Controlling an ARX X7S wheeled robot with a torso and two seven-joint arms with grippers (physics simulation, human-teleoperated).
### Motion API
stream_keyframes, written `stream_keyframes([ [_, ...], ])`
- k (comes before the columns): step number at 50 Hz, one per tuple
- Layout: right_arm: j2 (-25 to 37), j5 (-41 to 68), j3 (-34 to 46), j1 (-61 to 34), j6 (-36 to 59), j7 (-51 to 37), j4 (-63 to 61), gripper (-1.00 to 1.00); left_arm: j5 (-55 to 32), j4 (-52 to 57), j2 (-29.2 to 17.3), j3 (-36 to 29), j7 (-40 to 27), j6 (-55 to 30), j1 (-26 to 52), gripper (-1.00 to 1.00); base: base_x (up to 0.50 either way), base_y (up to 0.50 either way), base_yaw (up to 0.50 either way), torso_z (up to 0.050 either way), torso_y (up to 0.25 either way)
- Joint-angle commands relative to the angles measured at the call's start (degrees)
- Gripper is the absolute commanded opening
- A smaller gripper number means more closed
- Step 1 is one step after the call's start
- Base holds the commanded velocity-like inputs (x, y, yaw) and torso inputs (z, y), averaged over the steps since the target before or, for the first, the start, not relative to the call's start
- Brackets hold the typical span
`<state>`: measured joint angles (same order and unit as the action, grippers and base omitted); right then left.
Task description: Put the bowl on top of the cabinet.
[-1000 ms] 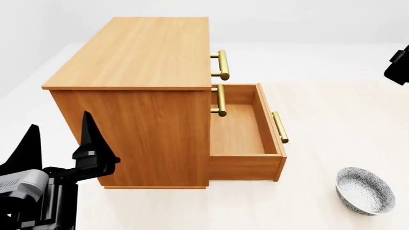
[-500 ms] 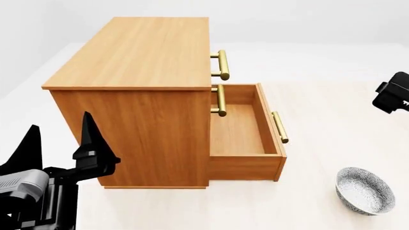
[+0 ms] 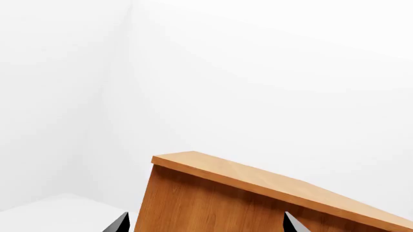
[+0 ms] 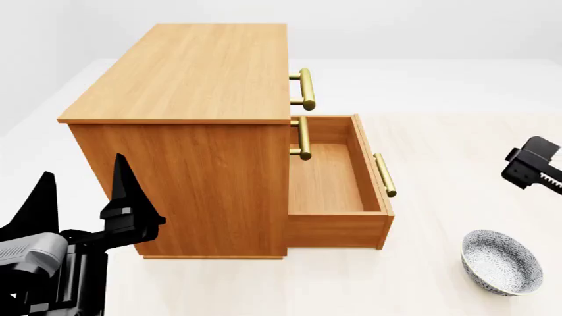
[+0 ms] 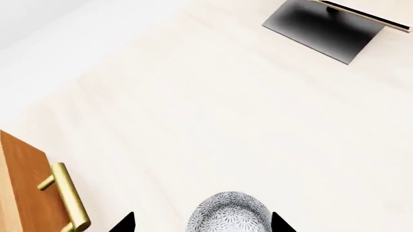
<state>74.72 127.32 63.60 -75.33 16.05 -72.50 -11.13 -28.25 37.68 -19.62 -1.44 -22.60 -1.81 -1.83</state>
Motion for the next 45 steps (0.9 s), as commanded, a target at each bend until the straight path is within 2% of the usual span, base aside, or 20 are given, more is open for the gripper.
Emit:
stream_keyframes([
  [1, 1.87, 0.84, 0.07, 0.97, -0.82, -1.24, -1.86, 1.0, 0.05, -0.07, -0.16, -0.2, -0.17, 0.16, -0.03, 1.0, 0.0, 0.0, 0.0, 0.0, 0.0],
  [20, 5.29, 2.2, -2.17, -2.82, 2.89, -5.94, -4.06, 1.0, -0.08, -0.03, -0.48, -0.41, -0.5, 0.31, -0.08, 1.0, 0.0, 0.0, 0.0, 0.0, 0.0],
  [31, 5.86, 0.97, 0.06, 1.6, -1.61, -3.27, -4.39, 1.0, -0.13, -0.49, -0.54, -0.61, -0.47, 0.55, 0.14, 1.0, 0.0, 0.0, 0.0, 0.0, 0.0],
  [45, 10.98, 1.46, 2.46, 6.58, -9.04, -1.46, -9.36, 1.0, 0.01, -0.9, -0.61, -0.99, -0.47, 0.92, 0.13, 1.0, 0.0, 0.0, 0.0, 0.0, 0.0],
])
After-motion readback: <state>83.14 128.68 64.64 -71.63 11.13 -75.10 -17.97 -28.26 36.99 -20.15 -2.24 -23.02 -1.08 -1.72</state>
